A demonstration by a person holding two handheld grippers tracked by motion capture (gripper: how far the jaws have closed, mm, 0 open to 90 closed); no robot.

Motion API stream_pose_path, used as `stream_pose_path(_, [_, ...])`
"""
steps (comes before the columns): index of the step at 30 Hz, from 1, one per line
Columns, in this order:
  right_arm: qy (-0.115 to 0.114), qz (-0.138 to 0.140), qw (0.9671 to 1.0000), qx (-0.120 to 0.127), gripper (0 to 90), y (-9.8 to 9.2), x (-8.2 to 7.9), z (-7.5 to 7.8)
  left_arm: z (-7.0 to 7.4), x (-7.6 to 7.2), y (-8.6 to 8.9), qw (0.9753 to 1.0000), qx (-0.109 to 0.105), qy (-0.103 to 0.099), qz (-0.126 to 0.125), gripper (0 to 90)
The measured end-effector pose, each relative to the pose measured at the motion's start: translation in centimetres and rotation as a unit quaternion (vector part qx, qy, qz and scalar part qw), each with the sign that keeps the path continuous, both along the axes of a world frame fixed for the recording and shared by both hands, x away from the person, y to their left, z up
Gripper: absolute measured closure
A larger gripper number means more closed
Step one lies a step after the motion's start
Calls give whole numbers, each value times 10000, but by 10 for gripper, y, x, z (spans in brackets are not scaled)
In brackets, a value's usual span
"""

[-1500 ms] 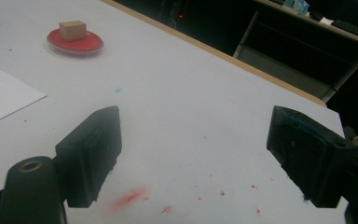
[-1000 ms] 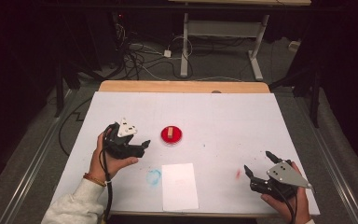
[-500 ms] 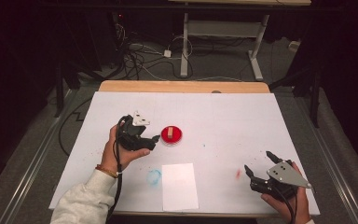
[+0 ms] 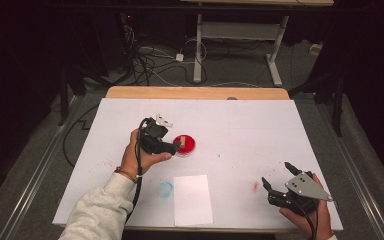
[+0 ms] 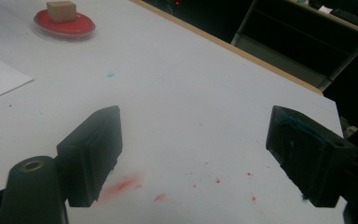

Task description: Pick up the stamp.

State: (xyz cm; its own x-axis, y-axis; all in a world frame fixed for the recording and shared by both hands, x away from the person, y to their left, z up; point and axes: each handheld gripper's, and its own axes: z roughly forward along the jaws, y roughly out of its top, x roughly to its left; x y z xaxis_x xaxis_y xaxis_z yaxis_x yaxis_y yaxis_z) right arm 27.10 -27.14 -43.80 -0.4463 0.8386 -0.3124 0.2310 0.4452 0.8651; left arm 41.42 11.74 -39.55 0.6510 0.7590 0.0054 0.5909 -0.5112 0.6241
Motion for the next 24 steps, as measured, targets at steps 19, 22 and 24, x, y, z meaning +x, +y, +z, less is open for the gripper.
stream_pose_path(19, [82,-3,9998,-161,197,1,2,-4,-29,60,-30,9845,-136,1604,691,484])
stream_pose_path(22, [96,28,9997,-218,198,2,2,-5,-31,64,-37,9838,-14,1641,721,531])
stream_pose_path(24, [96,49,9996,-253,199,2,2,-5,-31,65,-39,9834,38,1665,722,584])
